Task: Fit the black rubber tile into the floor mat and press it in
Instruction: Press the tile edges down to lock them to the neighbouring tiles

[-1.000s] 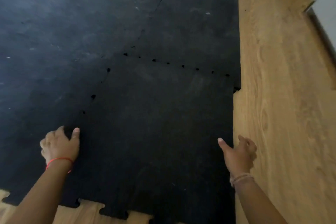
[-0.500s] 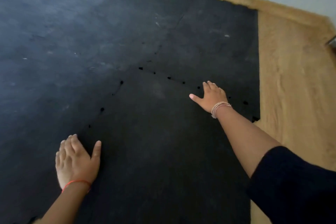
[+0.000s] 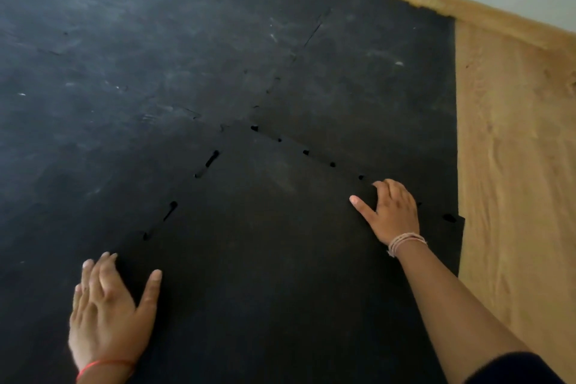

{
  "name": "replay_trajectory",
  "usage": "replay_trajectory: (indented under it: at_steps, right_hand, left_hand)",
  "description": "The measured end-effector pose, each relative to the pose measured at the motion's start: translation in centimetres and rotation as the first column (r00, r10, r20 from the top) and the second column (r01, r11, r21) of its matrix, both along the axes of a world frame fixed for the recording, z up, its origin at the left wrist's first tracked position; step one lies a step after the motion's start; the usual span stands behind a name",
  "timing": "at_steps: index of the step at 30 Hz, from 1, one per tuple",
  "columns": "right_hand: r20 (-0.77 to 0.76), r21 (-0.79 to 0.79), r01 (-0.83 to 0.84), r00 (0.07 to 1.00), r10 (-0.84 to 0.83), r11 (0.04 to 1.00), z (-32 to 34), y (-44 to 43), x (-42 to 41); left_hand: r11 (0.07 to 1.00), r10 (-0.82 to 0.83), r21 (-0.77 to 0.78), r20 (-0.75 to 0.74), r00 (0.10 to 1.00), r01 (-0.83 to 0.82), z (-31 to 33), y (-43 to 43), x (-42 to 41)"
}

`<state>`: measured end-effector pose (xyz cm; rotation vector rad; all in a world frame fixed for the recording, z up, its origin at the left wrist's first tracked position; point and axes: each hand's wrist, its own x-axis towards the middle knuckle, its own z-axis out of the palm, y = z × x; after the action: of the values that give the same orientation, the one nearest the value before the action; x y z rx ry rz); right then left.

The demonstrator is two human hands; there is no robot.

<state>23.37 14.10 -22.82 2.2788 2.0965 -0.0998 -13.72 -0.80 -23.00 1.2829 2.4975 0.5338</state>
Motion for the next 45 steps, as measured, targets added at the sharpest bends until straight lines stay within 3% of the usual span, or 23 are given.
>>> replay_trajectory:
  at_steps: [7, 15, 23, 30, 34, 39, 45]
  right_hand:
    - [-0.072, -0.077, -0.050, 0.996, 0.045, 0.996, 0.4, 0.9, 0.2]
    - [-0.248, -0.101, 0.060, 0.965, -0.083, 0.993, 1.0, 0.1, -2.1]
    - [-0.199, -0.066, 0.050, 0.978, -0.062, 0.997, -0.1, -0.7, -2.5]
    - [-0.284, -0.078, 0.120, 0.949, -0.138, 0.990, 0.4, -0.2, -2.5]
    - [-0.324, -0.106, 0.110, 0.936, -0.139, 0.988, 1.3, 0.4, -2.8]
    - [-0.363, -0.035, 0.110, 0.924, -0.115, 0.993, 1.3, 0.6, -4.2]
    - [-0.332, -0.104, 0.158, 0.925, -0.184, 0.982, 1.6, 0.9, -4.5]
  left_hand:
    - [0.997, 0.079, -0.030, 0.081, 0.994, -0.076, 0.2, -1.6, 1.5]
    - [0.997, 0.024, -0.074, 0.050, 0.998, -0.020, -0.1, -2.6, 0.0]
    - [0.998, 0.013, -0.058, 0.014, 1.000, -0.013, -0.7, -2.4, 0.0]
    - [0.999, -0.031, -0.016, -0.023, 0.999, 0.030, -0.7, -3.0, 0.1]
    - [1.000, -0.001, 0.002, 0.035, 0.999, 0.001, -0.4, -2.7, -0.3]
    - [0.987, 0.124, 0.066, 0.273, 0.954, -0.147, 1.0, -2.2, 0.7]
    - [0.996, 0.011, 0.079, 0.214, 0.977, -0.028, 0.3, -3.4, -0.4]
